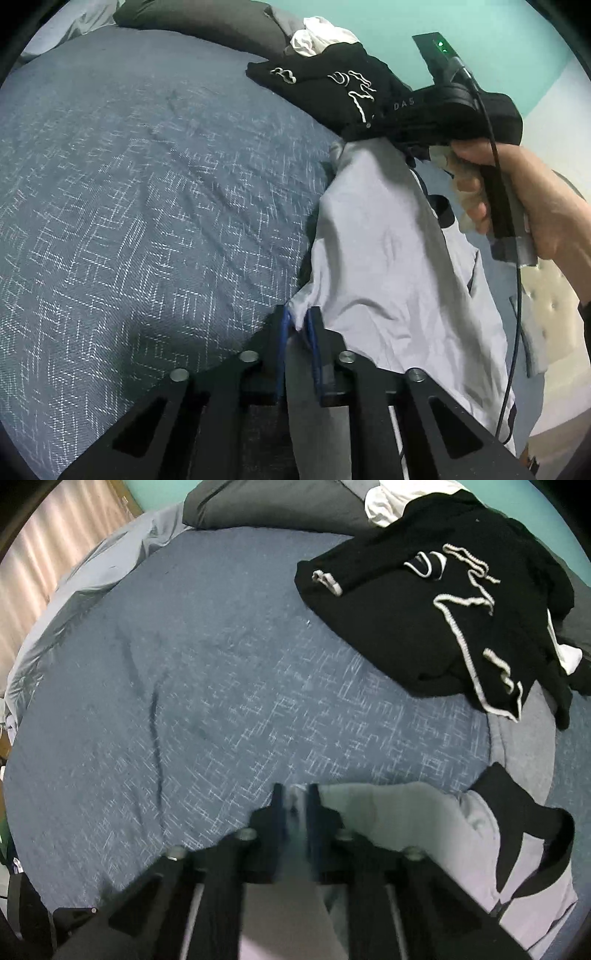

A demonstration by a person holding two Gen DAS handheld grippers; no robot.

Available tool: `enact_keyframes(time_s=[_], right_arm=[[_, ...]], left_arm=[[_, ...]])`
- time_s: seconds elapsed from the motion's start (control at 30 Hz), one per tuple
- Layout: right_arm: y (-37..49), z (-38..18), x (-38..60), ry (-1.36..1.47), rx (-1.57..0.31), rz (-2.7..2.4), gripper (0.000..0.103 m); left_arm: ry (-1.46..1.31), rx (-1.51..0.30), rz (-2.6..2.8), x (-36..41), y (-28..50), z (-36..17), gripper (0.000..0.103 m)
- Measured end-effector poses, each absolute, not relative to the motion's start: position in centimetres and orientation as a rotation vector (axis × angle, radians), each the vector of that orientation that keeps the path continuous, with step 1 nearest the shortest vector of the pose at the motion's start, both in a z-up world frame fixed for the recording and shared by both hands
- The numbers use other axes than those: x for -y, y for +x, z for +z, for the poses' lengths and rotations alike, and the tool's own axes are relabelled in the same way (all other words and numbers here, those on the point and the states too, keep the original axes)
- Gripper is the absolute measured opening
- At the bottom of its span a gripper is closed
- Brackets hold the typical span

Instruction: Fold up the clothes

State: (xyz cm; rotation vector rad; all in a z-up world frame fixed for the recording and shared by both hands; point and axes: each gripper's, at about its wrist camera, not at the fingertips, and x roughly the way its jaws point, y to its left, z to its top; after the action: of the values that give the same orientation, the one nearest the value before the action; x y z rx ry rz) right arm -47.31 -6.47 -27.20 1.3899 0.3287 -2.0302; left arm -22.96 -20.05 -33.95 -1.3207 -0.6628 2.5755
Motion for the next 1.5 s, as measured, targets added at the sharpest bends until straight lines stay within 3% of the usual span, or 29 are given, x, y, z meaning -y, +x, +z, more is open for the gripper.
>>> enact_keyframes(time_s=[0.27,0.6,0.77,0.87,0.9,1.0,1.17,1.23,1.33,1.5], right_arm=[[-48.8,-26.8,4.4,1.362,-0.063,-2.118,0.001],[-48.5,-24.4,3.2,1.215,0.043,-2.162,0.000],[-46.7,-23.3,2.4,1.191,-0.010,-2.138,0.001],[-44.9,-23.4,0.8,1.188,0.001,-2.109,0.001],[-44.3,-23.4,0.2,1.187,0.005,-2.100,0.001],[-42.4,-23.7,-1.9,1.189,0.040,-2.074,0.001],[-39.2,-24.2,-6.2,1.200,0.101,-2.064,0.001],[-37.8,-24.4,-8.4,1.214,0.079,-2.084,0.001],[-36.4,-25.1,-12.4,1.247,0.104,-2.115,0.001],[-34.8,-26.2,-18.8,1.299,0.250,-2.163,0.001]], left_arm=[[-1.301,0.722,2.561,21.0,-22.6,-33.9,0.006],[-1.288,0.869,2.593,22.8,-21.5,-33.2,0.009],[-1.280,0.895,2.631,23.7,-21.5,-33.0,0.011],[-1.264,0.832,2.619,23.0,-21.1,-32.6,0.026],[-1.259,0.815,2.613,22.7,-21.1,-32.6,0.035],[-1.261,0.780,2.591,21.8,-21.4,-32.6,0.039],[-1.258,0.763,2.604,21.5,-21.3,-32.6,0.035],[-1.257,0.757,2.610,21.4,-21.3,-32.6,0.019],[-1.254,0.749,2.620,21.2,-21.3,-32.6,0.006],[-1.249,0.734,2.636,21.0,-21.3,-32.6,0.004]])
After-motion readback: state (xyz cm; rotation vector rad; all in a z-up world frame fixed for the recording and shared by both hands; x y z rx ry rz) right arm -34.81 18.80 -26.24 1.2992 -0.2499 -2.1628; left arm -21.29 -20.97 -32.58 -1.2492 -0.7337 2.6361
